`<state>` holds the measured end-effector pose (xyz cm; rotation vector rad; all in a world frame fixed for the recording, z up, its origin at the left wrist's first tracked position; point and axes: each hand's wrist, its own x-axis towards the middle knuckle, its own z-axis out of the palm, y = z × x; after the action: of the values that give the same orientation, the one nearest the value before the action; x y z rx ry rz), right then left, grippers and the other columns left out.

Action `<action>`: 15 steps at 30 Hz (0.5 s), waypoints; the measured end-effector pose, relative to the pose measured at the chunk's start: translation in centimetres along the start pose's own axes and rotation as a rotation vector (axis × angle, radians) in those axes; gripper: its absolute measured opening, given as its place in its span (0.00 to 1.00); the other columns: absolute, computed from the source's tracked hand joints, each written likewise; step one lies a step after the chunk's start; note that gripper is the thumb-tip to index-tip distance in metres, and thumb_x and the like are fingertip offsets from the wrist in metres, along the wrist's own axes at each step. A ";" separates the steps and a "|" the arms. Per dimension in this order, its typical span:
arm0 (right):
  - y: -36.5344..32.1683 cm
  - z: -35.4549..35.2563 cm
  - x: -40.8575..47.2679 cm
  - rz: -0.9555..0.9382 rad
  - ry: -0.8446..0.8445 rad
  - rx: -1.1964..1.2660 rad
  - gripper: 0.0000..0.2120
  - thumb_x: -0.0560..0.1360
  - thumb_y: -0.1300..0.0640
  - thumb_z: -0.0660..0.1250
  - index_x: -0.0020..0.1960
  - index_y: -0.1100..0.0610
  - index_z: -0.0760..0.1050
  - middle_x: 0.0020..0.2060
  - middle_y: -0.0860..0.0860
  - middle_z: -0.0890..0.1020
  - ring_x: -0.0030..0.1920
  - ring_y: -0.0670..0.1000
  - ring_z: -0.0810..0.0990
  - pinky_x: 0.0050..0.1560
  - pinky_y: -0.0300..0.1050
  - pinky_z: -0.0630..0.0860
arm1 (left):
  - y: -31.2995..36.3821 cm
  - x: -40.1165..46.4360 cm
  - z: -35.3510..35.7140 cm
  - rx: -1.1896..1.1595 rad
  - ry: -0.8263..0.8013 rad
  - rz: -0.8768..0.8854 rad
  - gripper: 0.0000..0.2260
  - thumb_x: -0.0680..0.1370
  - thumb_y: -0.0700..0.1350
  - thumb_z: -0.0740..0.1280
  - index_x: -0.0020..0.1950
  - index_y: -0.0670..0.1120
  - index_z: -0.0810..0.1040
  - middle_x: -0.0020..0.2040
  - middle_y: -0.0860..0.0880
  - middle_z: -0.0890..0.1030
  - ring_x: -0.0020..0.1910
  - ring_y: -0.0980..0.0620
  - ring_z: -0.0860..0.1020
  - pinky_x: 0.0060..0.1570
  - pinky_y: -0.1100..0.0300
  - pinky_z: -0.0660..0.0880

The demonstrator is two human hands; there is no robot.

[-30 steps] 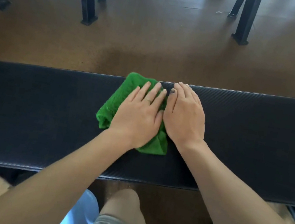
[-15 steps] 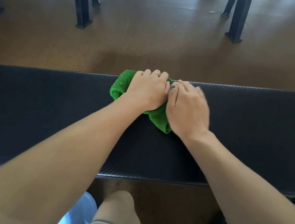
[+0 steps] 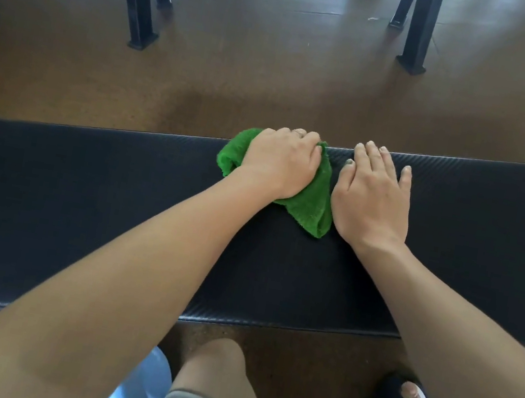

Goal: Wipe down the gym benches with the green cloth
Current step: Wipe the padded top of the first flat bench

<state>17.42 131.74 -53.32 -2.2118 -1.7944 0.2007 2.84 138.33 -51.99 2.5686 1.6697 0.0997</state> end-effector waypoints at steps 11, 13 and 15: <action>-0.6 0.0 -0.2 0.000 -0.021 -0.012 0.27 0.86 0.49 0.44 0.83 0.57 0.56 0.83 0.52 0.57 0.83 0.51 0.50 0.82 0.60 0.42 | -8.1 -4.9 -1.5 0.051 0.017 -0.345 0.17 0.87 0.46 0.50 0.63 0.41 0.76 0.61 0.39 0.80 0.58 0.36 0.77 0.59 0.46 0.69; -0.7 0.1 -0.2 -0.011 -0.013 -0.014 0.27 0.86 0.49 0.44 0.83 0.58 0.57 0.83 0.52 0.58 0.83 0.51 0.50 0.82 0.61 0.43 | -4.9 -3.7 -1.3 0.031 -0.011 -0.285 0.16 0.86 0.43 0.51 0.63 0.41 0.75 0.60 0.40 0.80 0.58 0.37 0.78 0.57 0.46 0.70; -0.6 0.1 -0.1 -0.010 0.007 0.000 0.27 0.86 0.50 0.45 0.82 0.58 0.59 0.82 0.53 0.60 0.83 0.52 0.52 0.82 0.61 0.43 | -1.4 -2.2 -0.7 0.007 -0.009 -0.210 0.14 0.85 0.43 0.52 0.63 0.41 0.75 0.61 0.41 0.79 0.59 0.38 0.78 0.58 0.47 0.70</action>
<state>16.79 131.82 -53.28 -2.2004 -1.8011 0.1902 0.63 136.89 -51.48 2.3767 1.9259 0.0701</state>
